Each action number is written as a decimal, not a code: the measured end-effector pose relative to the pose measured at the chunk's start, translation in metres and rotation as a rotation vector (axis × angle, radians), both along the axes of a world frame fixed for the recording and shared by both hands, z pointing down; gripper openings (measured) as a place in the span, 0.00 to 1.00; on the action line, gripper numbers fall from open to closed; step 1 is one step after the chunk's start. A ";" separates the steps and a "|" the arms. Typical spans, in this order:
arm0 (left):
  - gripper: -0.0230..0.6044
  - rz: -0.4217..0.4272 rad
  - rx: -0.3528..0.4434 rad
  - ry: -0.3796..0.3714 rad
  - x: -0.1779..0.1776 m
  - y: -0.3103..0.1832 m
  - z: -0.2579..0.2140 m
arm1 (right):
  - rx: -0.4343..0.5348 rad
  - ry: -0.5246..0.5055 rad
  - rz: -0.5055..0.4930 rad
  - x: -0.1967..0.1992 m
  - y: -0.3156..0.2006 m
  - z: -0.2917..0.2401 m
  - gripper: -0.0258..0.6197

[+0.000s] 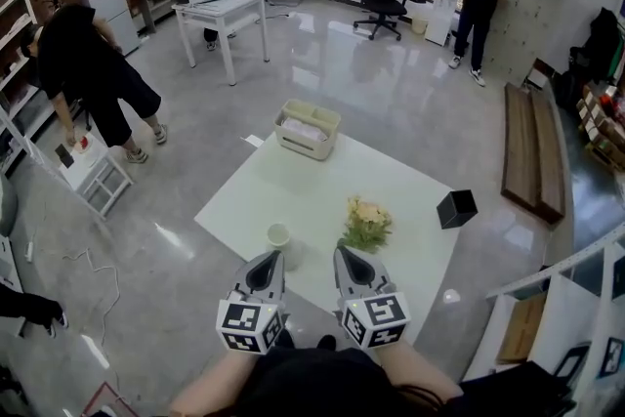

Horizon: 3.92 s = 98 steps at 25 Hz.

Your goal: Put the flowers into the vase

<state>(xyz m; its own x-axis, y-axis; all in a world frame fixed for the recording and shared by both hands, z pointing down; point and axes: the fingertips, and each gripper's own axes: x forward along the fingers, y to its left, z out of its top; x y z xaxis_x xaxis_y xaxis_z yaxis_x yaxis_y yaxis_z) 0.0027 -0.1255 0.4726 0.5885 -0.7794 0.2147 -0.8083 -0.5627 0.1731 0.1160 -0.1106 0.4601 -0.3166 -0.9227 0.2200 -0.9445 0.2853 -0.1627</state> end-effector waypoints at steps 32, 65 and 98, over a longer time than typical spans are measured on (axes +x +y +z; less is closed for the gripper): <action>0.04 0.070 -0.044 0.013 0.005 -0.034 0.011 | -1.315 -0.220 0.172 0.121 -0.044 0.318 0.20; 0.04 0.140 -0.011 0.027 0.027 -0.043 0.002 | 0.111 0.244 0.284 0.115 -0.072 0.046 0.09; 0.04 -0.106 -0.035 0.029 -0.062 -0.039 0.014 | 0.246 0.025 -0.229 -0.098 -0.096 -0.029 0.09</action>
